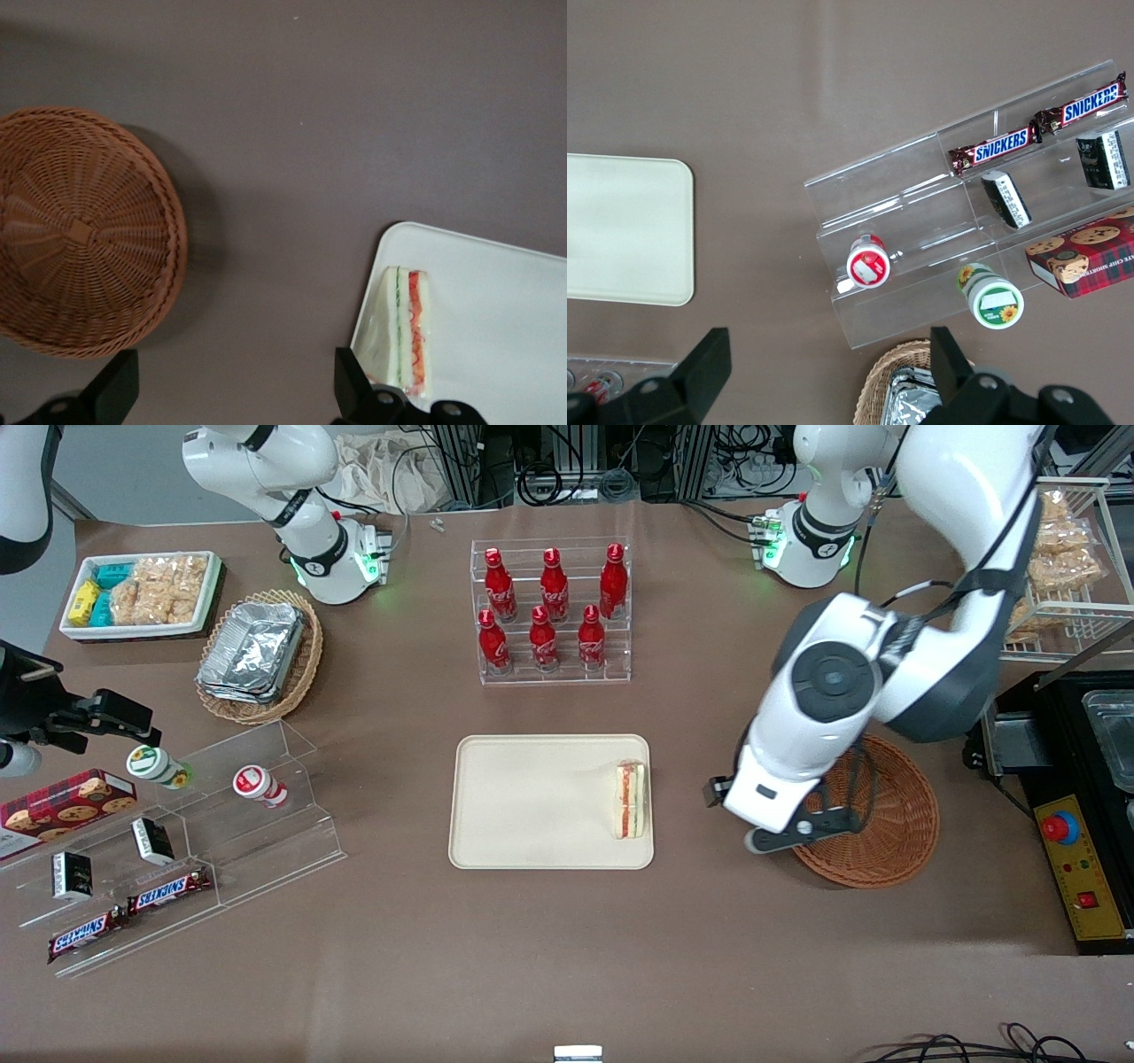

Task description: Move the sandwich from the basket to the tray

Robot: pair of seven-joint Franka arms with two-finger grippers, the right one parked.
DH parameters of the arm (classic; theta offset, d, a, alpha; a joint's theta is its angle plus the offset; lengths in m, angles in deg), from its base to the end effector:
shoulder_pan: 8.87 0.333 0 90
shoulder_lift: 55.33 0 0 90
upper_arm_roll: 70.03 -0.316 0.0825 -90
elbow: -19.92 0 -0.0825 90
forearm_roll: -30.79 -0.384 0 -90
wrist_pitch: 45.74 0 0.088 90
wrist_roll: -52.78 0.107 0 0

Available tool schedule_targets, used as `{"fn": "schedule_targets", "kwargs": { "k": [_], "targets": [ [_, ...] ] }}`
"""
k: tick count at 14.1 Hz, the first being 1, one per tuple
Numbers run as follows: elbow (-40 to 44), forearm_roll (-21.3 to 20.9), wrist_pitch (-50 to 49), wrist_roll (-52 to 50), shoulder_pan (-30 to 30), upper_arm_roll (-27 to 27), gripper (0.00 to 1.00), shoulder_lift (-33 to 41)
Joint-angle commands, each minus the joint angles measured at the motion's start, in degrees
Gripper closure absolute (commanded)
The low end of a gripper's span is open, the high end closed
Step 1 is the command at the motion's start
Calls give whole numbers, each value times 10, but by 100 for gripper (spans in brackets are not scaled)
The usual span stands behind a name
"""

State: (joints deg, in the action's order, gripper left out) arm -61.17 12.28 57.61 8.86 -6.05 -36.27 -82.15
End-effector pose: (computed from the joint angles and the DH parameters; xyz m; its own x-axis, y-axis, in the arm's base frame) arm 0.6286 -0.2643 0.4654 0.9791 0.1991 0.0406 0.2009 -0.9786 -0.0450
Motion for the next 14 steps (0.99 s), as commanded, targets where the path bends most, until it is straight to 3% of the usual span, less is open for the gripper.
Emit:
{"fn": "schedule_targets", "kwargs": {
  "k": [1, 3, 5, 10, 14],
  "targets": [
    [-59, 57, -7, 100, -5, -73, 1, 89],
    [-103, 129, -4, 204, -23, -155, 1, 146],
    [-140, 176, -11, 312, -31, -219, 1, 202],
    [-176, 192, -51, 498, -24, -303, 0, 260],
    [-135, 192, -53, 525, -20, -316, 0, 228]
  ]
}}
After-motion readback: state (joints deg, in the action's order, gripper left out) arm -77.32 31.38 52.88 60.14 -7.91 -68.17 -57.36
